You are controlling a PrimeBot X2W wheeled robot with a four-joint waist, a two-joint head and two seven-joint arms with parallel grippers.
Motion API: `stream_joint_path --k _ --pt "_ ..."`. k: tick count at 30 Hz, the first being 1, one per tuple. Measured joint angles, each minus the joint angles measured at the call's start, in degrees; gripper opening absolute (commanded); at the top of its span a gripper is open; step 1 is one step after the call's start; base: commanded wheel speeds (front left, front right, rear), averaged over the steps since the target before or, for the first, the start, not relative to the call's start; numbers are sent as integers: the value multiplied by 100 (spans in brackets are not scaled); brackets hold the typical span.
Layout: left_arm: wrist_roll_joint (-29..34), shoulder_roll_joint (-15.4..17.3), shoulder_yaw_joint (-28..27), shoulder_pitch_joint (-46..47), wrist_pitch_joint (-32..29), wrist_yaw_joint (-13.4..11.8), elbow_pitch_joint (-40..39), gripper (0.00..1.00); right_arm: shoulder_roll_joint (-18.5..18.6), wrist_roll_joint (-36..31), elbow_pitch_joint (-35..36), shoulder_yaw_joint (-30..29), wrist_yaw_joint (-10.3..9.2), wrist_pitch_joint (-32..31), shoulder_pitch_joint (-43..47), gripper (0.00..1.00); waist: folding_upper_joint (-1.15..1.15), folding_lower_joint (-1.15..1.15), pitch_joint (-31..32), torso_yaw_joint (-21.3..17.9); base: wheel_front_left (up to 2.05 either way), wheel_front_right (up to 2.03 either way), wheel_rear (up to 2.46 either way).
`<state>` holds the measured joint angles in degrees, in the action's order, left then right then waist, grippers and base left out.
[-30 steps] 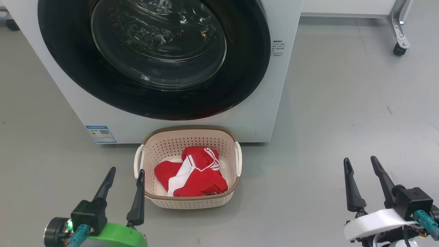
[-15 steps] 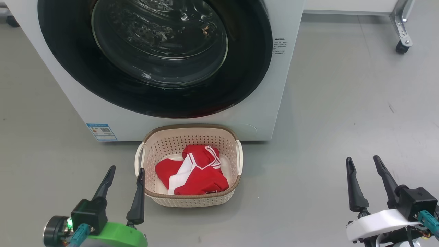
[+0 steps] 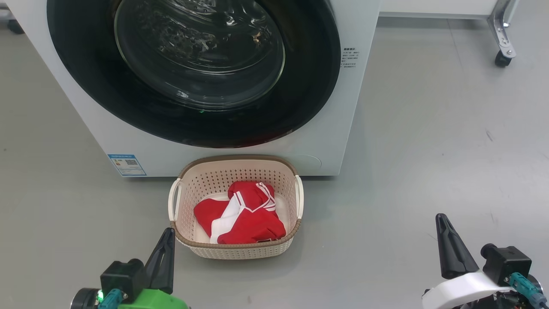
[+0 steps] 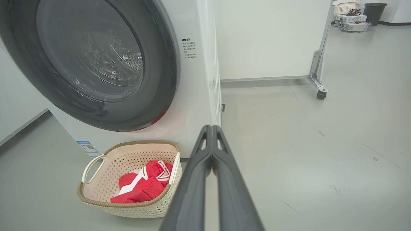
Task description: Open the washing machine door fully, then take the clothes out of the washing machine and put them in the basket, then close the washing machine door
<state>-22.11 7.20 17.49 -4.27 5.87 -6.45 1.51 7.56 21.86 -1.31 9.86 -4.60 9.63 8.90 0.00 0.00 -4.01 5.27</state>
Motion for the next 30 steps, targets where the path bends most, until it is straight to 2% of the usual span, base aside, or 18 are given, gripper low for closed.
stream_joint_path --k 30 --pt "-2307 -64 -485 -25 -178 278 110 0 -74 2314 -148 -350 229 -287 -116 0 0 0 112 -171 0 0 0"
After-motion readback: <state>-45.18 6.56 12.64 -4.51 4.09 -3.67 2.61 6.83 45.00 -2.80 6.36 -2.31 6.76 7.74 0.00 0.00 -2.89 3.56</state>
